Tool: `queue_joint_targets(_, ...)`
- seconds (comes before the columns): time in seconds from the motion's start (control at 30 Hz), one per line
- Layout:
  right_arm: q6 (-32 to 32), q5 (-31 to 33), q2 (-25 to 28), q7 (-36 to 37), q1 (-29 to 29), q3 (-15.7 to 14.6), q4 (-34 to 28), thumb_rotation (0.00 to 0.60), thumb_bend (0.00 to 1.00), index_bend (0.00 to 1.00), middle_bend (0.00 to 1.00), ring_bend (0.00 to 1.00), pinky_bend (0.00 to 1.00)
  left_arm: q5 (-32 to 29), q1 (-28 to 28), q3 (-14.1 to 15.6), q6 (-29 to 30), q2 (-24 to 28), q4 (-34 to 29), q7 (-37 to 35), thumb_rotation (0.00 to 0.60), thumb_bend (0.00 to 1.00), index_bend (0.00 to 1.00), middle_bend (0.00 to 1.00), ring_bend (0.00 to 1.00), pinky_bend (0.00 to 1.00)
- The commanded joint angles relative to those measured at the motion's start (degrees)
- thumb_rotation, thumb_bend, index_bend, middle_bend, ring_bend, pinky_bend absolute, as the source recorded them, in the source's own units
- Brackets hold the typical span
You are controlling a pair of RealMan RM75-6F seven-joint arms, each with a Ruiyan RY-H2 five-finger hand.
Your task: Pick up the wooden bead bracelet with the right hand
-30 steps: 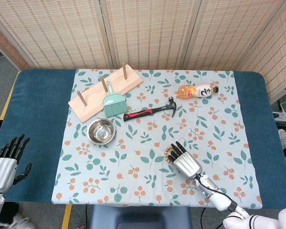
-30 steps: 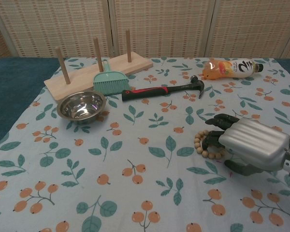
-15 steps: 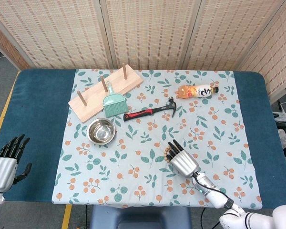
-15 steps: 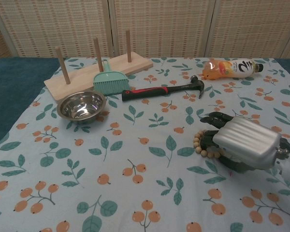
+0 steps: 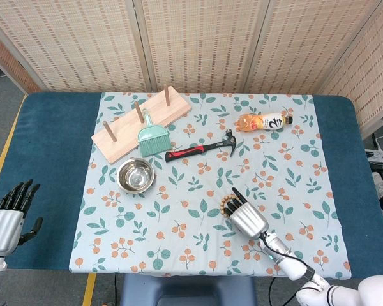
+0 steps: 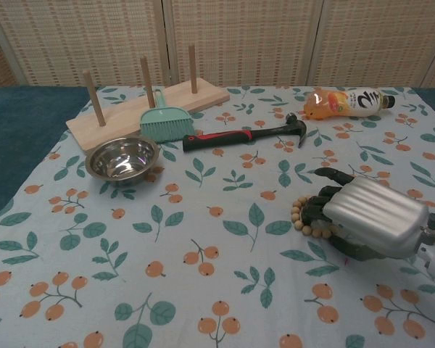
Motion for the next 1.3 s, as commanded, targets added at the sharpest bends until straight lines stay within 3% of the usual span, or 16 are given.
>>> queue_joint_targets(0.03,2.0,-0.8,-1.1,2.4,-0.3,0.1,2.1,0.6,0.31,0.91,0.75,0.32,0.0,0.0,0.0,0.0,0.0,0.0,0.0,0.1,0.6,0.43,0.0,0.0,0.0,0.17)
queue_joint_targets(0.27,2.9,-1.3,-2.3,4.9,-0.3,-0.4,4.8,0.6,0.31,0.93,0.77,0.34,0.0,0.1,0.0,0.1,0.0,0.0,-0.2,0.2,0.6,0.42,0.0,0.0,0.0,0.17)
queue_joint_targets(0.57,3.3,-2.7,-0.6,1.8,0.2,-1.1,2.6,0.6,0.32,0.94,0.77,0.35,0.0,0.0,0.0,0.0,0.0,0.2,-0.1,-0.2,0.6,0.43,0.0,0.0,0.0,0.17)
queue_joint_targets(0.73,2.7,-1.9,-0.4,0.5,0.0,-0.8,2.0,0.6,0.33,0.99,0.82,0.39,0.0,0.0,0.0,0.1,-0.1,0.2,-0.1,-0.2,0.6,0.43,0.0,0.0,0.0,0.17)
queue_joint_targets(0.93,3.4,-0.6,-0.5,3.7,-0.3,0.3,1.4,0.6,0.33,1.0,0.83,0.41,0.0,0.0,0.0,0.1,-0.1,0.1,-0.2,0.0,0.6,0.43,0.0,0.0,0.0,0.17)
queue_joint_targets(1.07,-0.2,4.2,1.3,10.4,-0.5,2.0,-3.9,0.6,0.38,1.0,0.83,0.41,0.0,-0.1,0.0,0.1,-0.2,0.0,-0.1,0.2,0.6,0.43,0.0,0.0,0.0,0.17)
queue_joint_targets(1.2,-8.3,13.8,6.1,22.5,0.2,5.8,-15.4,0.6,0.46,1.0,0.83,0.42,0.0,0.0,-0.1,0.1,-0.4,-0.2,0.0,0.5,0.6,0.43,0.0,0.0,0.0,0.17)
queue_joint_targets(1.3,-9.8,15.5,7.2,24.4,0.4,6.5,-17.4,0.6,0.51,1.0,0.83,0.42,0.0,-0.1,-0.2,0.1,-0.4,-0.2,0.0,0.5,0.6,0.44,0.0,0.0,0.0,0.17)
